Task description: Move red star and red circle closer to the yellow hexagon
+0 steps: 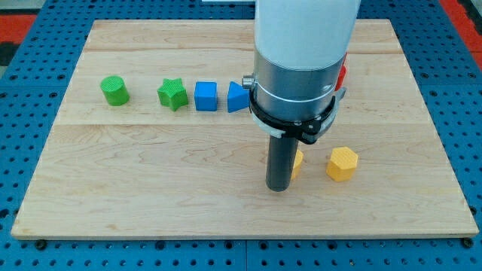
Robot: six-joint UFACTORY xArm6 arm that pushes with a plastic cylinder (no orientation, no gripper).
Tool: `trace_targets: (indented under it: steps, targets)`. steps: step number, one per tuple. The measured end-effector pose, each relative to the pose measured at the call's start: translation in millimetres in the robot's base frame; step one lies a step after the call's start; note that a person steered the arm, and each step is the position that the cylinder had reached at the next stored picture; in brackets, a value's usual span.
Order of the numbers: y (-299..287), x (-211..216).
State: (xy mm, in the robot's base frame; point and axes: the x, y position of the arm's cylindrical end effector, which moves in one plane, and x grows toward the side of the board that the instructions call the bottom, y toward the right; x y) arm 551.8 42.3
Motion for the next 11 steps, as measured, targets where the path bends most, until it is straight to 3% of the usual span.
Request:
trace_targets:
  steps: [2,3,5,6,8,9,10,11]
  targets:
    - [-121.9,3.7]
    - [-137.5,-22.0]
    - [-52.7,-107.7]
    - [47.4,-110.5]
    - [172.5,-204.8]
    - [188.8,-274.0]
    - [174.1,-312.8]
    - [137.9,-307.8]
